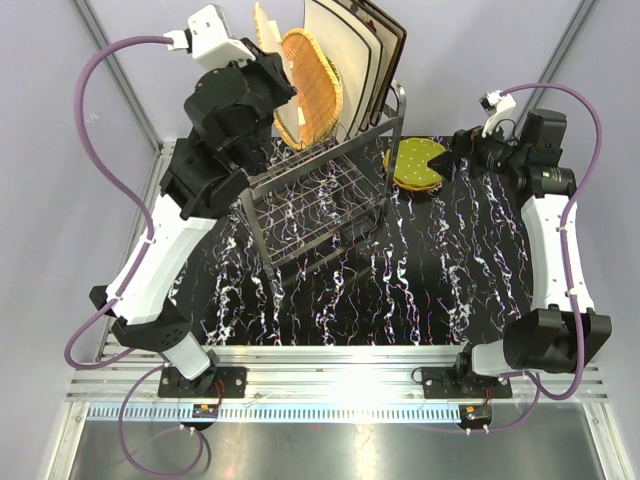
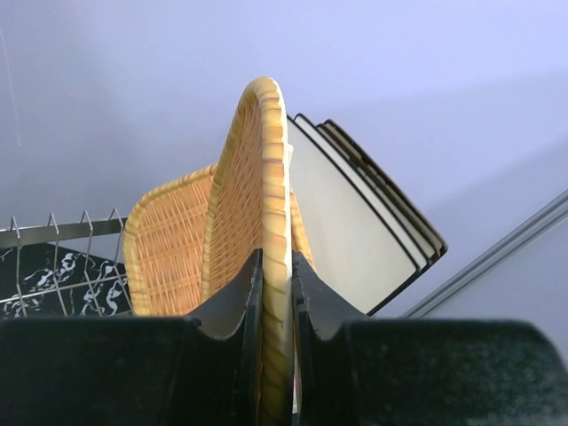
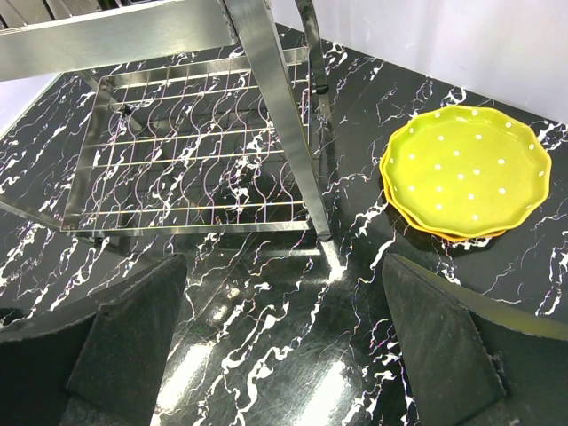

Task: Unload the plates from the dish rack
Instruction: Grab a plate with the left arm, then pass the plate from the left arm to the right, then place the plate on the table

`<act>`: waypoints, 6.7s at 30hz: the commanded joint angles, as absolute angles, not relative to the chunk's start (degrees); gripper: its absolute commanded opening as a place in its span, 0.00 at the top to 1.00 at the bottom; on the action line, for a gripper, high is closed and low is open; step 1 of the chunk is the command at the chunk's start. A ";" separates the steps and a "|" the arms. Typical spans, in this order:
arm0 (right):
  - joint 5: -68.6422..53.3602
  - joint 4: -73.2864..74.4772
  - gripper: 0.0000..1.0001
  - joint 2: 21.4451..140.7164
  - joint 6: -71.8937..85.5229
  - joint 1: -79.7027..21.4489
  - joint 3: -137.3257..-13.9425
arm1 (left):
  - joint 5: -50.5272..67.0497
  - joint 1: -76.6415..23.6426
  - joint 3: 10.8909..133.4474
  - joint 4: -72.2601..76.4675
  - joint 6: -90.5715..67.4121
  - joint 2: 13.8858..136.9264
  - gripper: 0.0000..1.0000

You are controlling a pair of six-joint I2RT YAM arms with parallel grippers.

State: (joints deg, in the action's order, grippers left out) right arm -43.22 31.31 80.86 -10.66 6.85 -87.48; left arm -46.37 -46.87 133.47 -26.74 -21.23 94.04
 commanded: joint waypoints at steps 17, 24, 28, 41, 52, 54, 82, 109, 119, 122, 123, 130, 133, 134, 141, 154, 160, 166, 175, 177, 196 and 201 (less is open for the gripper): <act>-45.97 29.71 0.00 78.49 -9.23 6.42 -89.74 | -36.13 -46.93 125.78 -12.49 -19.07 85.87 1.00; -47.02 29.88 0.00 78.22 -8.53 6.42 -90.53 | -31.12 -46.93 119.63 -9.50 -14.95 80.95 1.00; -48.60 29.88 0.00 78.13 -7.65 6.42 -90.97 | -28.22 -46.93 116.64 -8.09 -12.92 78.49 1.00; -53.61 26.54 0.00 76.47 1.13 6.24 -90.44 | -11.98 -46.93 102.67 -3.96 -2.03 67.42 1.00; -51.60 20.31 0.00 72.86 12.91 6.24 -87.28 | 7.99 -47.28 91.51 -3.26 9.13 58.98 1.00; -51.24 19.61 0.00 72.16 15.19 6.24 -86.66 | 11.41 -47.63 90.09 -2.81 10.97 57.75 1.00; -50.71 18.54 0.00 63.55 43.85 6.15 -69.09 | 6.97 -66.87 69.97 -10.38 52.20 59.85 1.00; -51.24 15.56 0.17 63.54 51.06 -2.20 -57.39 | -9.31 -72.07 58.88 11.25 69.08 68.64 1.00; -51.06 14.77 0.44 64.51 50.98 -2.72 -57.22 | -9.05 -72.07 58.97 13.01 69.61 70.75 1.00; -51.24 14.59 0.60 64.51 50.80 -2.72 -57.13 | -9.05 -72.07 58.62 13.71 69.52 71.19 1.00; -51.33 14.59 0.68 64.60 50.80 -2.72 -57.13 | -9.05 -72.07 58.54 14.15 69.43 71.37 1.00; -51.15 13.71 1.00 64.16 50.98 -2.64 -56.51 | -9.75 -72.07 56.87 17.31 67.33 71.37 0.99; -51.24 12.75 1.00 63.90 51.15 -2.46 -55.90 | -10.63 -72.16 55.81 19.42 65.75 70.75 0.84; -51.24 12.48 1.00 63.98 51.07 -2.37 -55.90 | -10.98 -72.25 55.20 20.64 64.52 70.66 0.76; -52.12 9.76 1.00 63.54 51.24 -0.35 -53.70 | -13.09 -73.65 53.79 22.94 60.03 70.14 0.01; -53.61 6.50 1.00 65.83 44.13 8.26 -50.80 | -15.03 -74.97 48.61 23.20 50.55 64.79 0.01; -53.96 6.68 1.00 67.94 38.50 9.67 -50.89 | -16.43 -75.15 46.50 21.80 47.21 62.58 0.01; -54.23 7.29 1.00 71.10 33.76 10.63 -51.42 | -18.98 -75.15 45.00 21.71 43.34 60.65 0.01; -54.14 10.54 1.00 76.37 25.41 11.07 -53.96 | -24.25 -75.15 42.72 21.80 33.06 56.52 0.01; -54.14 10.99 1.00 77.69 24.00 11.16 -54.05 | -26.53 -75.06 42.36 21.71 31.30 55.73 0.01; -54.49 15.03 0.99 93.07 11.17 11.16 -57.74 | -35.86 -75.06 46.93 11.71 11.43 52.12 0.01; -53.09 17.22 0.95 99.38 8.01 11.16 -61.34 | -36.12 -74.97 48.43 8.79 8.53 51.59 0.01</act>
State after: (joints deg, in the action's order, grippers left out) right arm -51.42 16.73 97.32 10.44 10.94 -56.60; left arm -34.37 -74.81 45.65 9.17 13.04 52.56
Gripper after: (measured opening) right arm 0.187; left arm 0.987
